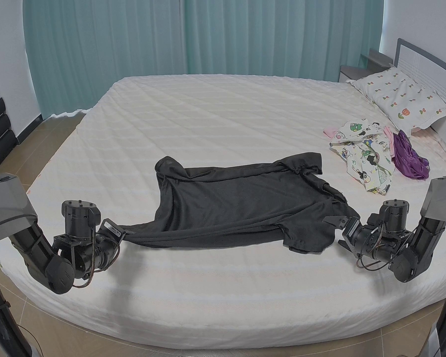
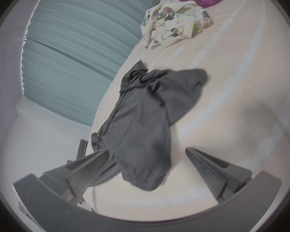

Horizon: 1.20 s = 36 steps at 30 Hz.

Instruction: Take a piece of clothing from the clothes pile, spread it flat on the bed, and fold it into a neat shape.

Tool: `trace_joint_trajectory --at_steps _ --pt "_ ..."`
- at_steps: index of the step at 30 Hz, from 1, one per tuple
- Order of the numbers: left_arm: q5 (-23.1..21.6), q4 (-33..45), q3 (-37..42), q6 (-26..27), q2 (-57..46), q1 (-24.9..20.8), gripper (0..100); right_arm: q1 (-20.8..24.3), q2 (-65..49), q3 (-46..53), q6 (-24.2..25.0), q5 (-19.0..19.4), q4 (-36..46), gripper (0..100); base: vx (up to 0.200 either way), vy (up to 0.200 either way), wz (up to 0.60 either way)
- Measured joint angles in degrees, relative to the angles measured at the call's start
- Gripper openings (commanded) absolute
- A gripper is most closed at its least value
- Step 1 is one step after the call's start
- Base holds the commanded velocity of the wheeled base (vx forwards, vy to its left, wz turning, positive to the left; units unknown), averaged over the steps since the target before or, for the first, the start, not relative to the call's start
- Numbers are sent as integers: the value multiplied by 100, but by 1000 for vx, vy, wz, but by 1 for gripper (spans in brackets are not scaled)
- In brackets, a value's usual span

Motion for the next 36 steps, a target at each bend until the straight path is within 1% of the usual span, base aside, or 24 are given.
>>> trace_joint_trajectory --at_steps 3,10,11,17,22,27,33,36 --pt "-4 0 -2 0 0 0 0 193 -50 118 0 9 -13 100 0 0 0" --pt "-6 2 -2 1 -2 2 0 405 29 146 -9 -2 -16 100 0 0 0" --pt "-6 2 0 0 -2 2 0 428 44 135 -9 -4 -10 0 0 0 0" --pt "-6 2 2 4 -9 0 0 461 121 44 -11 -35 48 0 0 0 0" --pt "-4 2 30 6 -20 -13 0 446 66 201 -16 -41 45 0 0 0 0" --pt "7 2 146 9 -107 -40 0 400 -205 631 -24 -41 41 0 0 0 0" --pt "7 15 511 12 -523 -96 0 247 -695 1401 -85 -37 50 0 0 0 0" --pt "7 26 767 15 -789 -201 0 132 -1020 1858 -169 -35 52 0 0 0 0"
